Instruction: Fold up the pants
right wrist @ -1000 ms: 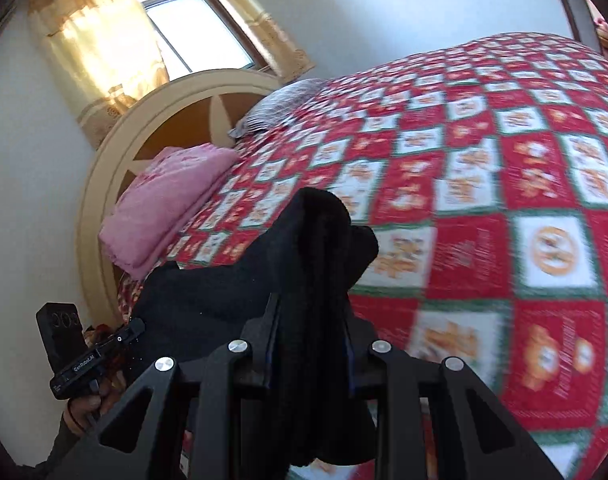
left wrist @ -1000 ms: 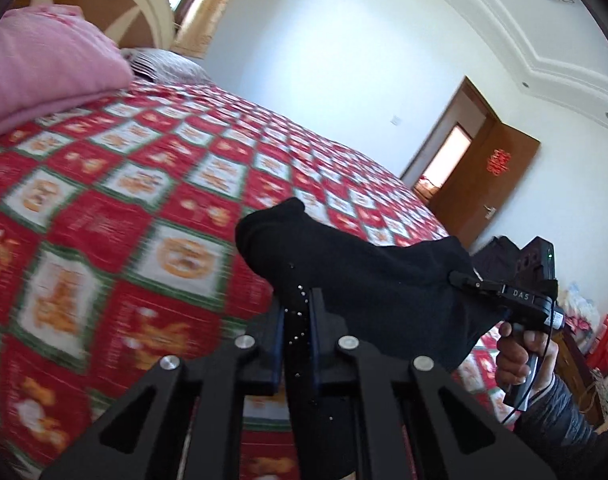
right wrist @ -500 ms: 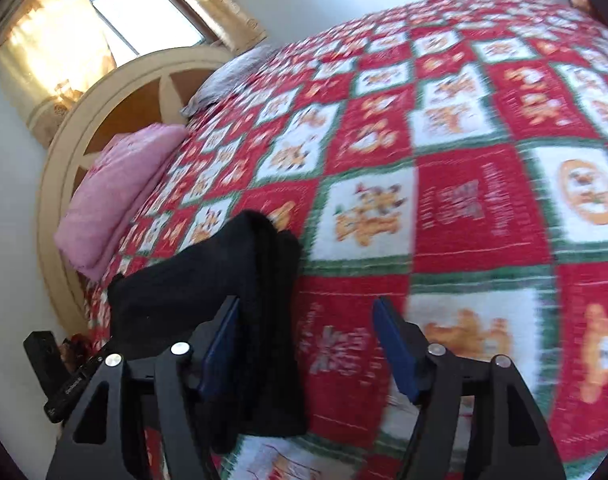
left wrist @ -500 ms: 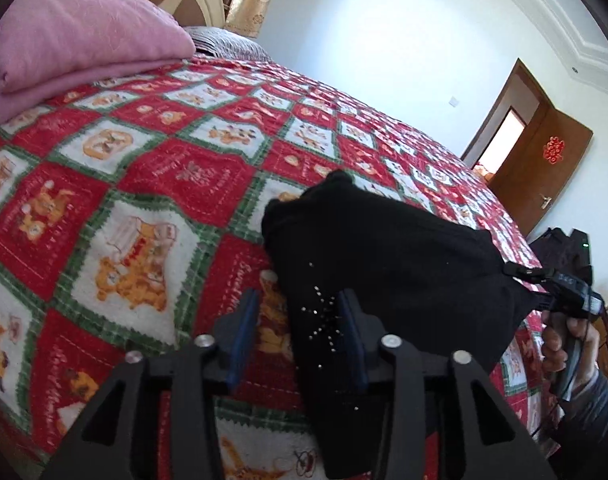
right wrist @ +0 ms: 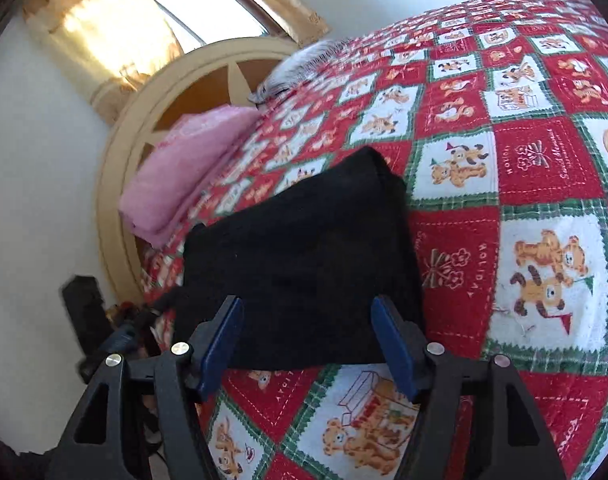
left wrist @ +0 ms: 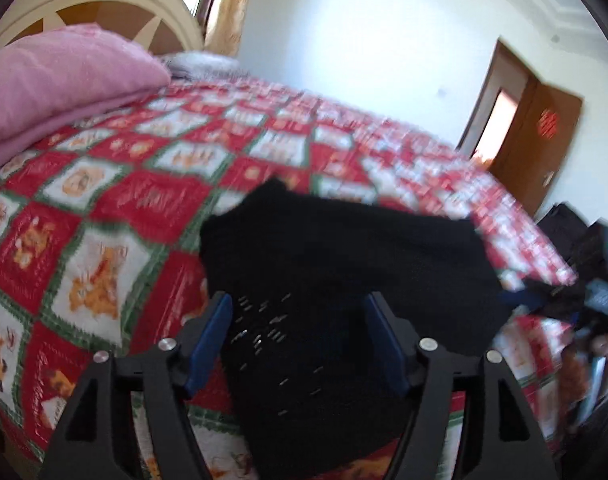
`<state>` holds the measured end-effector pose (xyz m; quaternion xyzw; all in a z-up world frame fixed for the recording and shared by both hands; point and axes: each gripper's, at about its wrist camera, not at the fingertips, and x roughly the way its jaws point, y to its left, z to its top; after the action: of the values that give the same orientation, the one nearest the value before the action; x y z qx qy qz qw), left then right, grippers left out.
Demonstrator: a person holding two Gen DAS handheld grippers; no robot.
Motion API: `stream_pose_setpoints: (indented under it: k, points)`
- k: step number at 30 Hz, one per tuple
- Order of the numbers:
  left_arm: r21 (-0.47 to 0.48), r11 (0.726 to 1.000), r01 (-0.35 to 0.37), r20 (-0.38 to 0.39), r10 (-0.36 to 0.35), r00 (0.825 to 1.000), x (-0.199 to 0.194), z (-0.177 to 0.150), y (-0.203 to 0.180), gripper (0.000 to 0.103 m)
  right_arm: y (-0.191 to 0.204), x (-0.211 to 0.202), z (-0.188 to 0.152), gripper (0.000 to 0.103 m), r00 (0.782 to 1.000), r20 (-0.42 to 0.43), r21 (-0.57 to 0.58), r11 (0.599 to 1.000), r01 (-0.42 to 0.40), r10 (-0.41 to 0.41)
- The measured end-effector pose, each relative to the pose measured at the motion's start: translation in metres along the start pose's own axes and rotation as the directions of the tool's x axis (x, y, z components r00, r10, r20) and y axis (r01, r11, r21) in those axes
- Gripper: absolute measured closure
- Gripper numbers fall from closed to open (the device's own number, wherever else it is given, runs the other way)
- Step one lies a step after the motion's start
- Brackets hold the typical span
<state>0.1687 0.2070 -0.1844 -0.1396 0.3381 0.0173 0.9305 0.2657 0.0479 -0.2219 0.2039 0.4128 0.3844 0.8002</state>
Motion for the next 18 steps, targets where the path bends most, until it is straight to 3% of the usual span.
stream_pose_setpoints:
  k: [3,12,15,18]
  points:
    - [0.023,1.000,-0.017,0.012,0.016,1.000,-0.003,-0.003,-0.003,0.023,-0.001,-0.001,0.004,0.037,1.000,-0.007,0.006,1.000,0.012,-0.012]
    - [0.009,0.999,-0.046,0.001,0.046,0.999,-0.022,0.002,-0.011,0.022,0.003,-0.013,0.000,0.036,0.995,0.028,-0.057,0.993,0.101,-0.100]
    - [0.010,0.998,-0.062,0.009,0.062,0.998,-0.029,0.003,-0.019,0.022,0.006,-0.025,0.001,0.035,0.978,0.061,-0.065,0.977,0.203,-0.200]
    - [0.012,0.998,-0.068,0.010,0.068,0.998,-0.036,0.003,-0.026,0.022,0.005,-0.040,0.003,0.035,0.972,0.085,-0.044,0.974,0.222,-0.218]
